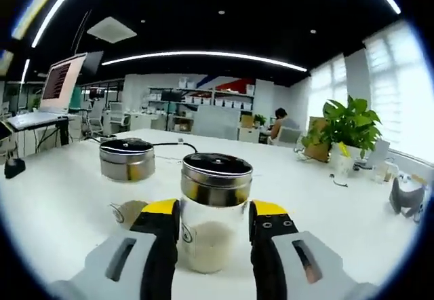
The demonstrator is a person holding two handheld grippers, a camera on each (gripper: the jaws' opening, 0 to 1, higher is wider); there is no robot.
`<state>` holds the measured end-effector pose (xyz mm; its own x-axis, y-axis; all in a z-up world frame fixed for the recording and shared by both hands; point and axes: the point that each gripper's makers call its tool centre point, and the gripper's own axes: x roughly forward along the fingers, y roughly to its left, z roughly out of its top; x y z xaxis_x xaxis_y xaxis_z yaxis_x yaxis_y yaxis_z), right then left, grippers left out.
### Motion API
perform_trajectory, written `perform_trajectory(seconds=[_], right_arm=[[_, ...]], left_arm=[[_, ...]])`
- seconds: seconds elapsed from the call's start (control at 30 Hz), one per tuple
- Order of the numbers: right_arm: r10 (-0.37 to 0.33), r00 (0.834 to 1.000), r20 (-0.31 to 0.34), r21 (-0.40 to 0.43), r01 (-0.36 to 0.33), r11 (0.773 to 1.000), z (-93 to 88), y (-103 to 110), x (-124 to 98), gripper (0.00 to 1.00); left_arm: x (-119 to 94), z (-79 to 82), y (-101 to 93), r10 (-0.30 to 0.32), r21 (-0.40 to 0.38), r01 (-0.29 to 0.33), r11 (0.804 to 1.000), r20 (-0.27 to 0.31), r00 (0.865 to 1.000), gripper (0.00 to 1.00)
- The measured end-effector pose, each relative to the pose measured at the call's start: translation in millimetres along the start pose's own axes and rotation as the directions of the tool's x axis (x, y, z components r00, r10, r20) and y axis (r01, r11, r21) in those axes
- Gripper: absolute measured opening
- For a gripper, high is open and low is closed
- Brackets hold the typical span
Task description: Rotate the seasoning bottle until the label or dispensing opening points toward the visible target arrow and the bottle remains upright within the marked orientation range
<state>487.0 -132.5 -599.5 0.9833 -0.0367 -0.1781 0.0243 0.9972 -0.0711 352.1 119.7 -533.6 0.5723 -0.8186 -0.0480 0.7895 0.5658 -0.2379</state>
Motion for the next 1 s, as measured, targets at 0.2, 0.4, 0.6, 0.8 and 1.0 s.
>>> perform_trajectory(seconds=[0.2,0.4,0.6,0.8,1.0], right_arm=[[0.043,0.999,0.006,-0.003,-0.043,0.999,1.9,1,-1,0.37],[0.087,0.996,0.016,0.0,-0.087,0.996,1.6,-1,2,0.37],[0.153,0.988,0.006,-0.016,-0.153,0.988,1.7,0,5,0.37],[0.257,0.966,-0.01,-0.032,-0.258,0.966,1.2,2,8,0.37],[0.442,0.895,-0.055,-0.045,-0.444,0.895,-0.8,4,8,0.37]], left_arm=[[-1,0.0,-0.2,0.001,0.004,-0.001,1.0,-0.002,1.0,0.9],[-2,-0.5,0.9,0.01,0.0,-0.01,1.0,-0.004,1.0,0.9],[-2,-2.0,0.1,0.006,-0.003,-0.006,1.0,-0.009,1.0,0.9],[-2,-3.0,0.3,0.007,-0.015,-0.007,1.0,-0.009,1.0,0.9],[-2,-1.6,-0.4,0.009,-0.016,-0.009,1.0,-0.003,1.0,0.9]])
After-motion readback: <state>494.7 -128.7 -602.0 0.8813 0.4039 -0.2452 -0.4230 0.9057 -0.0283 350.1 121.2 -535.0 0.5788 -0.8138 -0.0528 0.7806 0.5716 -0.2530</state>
